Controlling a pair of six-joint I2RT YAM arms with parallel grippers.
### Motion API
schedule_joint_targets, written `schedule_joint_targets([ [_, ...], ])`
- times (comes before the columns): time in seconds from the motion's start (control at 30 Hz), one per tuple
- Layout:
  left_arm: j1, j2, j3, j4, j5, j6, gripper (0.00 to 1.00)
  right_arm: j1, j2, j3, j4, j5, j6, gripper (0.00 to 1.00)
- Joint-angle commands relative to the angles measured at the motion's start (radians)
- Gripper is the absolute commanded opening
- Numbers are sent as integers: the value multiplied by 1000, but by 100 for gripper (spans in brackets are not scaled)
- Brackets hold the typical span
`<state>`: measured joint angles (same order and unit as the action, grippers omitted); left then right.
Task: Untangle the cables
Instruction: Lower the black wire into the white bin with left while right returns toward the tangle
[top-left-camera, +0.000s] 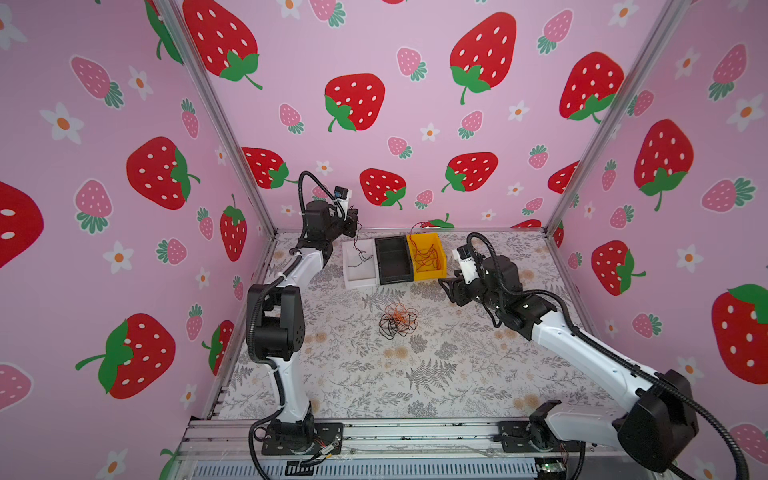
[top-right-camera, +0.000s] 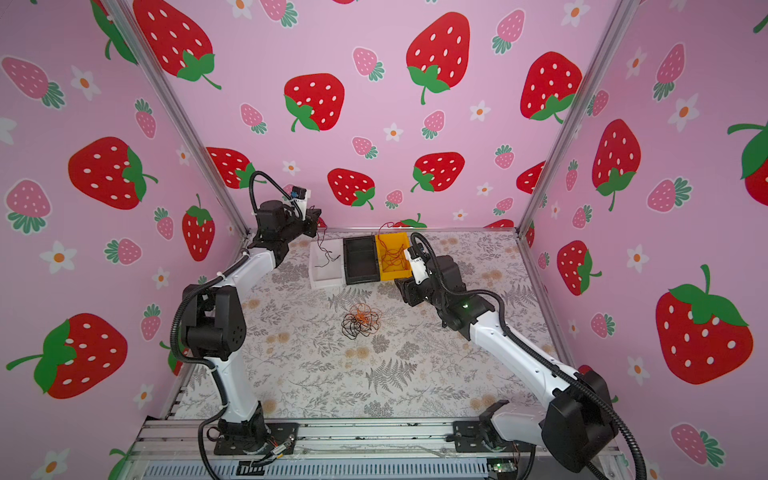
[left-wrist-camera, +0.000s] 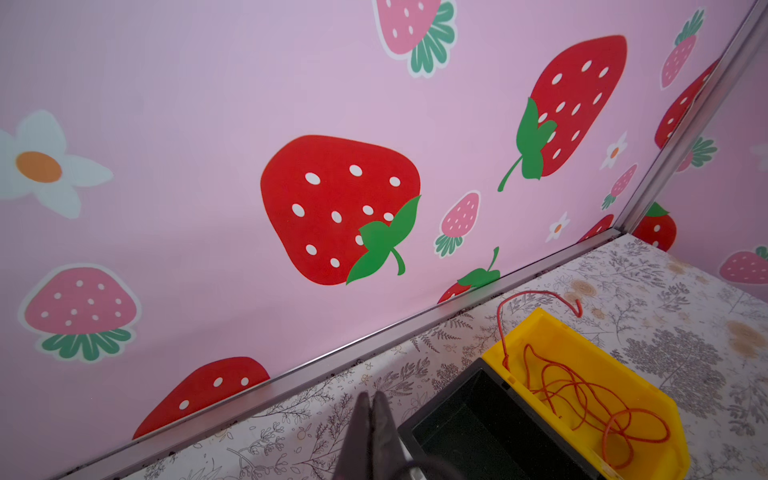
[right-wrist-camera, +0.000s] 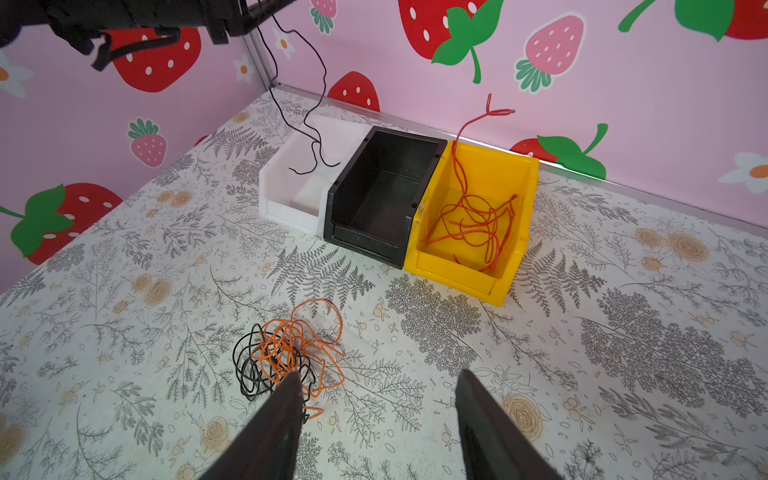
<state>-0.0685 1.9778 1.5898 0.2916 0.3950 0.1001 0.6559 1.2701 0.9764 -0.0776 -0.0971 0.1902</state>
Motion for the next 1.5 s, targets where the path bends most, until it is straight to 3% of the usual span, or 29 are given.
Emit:
schedule_joint_targets([
  [0.0, 12, 19, 55, 59, 31, -13, 0, -5, 22, 37, -18, -1, 18, 61],
  [0.27, 16, 67, 53, 86, 62, -25, 0, -4, 40, 54, -31, 12, 23, 61],
  [0.73, 12, 39, -142, 126, 92, -22, 0, -4, 43, -2, 19, -9, 69, 61],
  [1.27, -8, 78, -172, 46, -2, 12, 0, -4, -48, -113, 71, 3, 95, 61],
  [1.4, -14, 79, -179, 28, -30, 34, 5, -4, -70, -127, 67, 11, 96, 61],
  [1.43, -14, 76, -181, 25, -37, 39, 14, -4, -74, -128, 62, 13, 97, 61],
  [1.47, -14, 75, -182, 20, -39, 42, 16, -5, -80, -129, 57, 16, 96, 61],
])
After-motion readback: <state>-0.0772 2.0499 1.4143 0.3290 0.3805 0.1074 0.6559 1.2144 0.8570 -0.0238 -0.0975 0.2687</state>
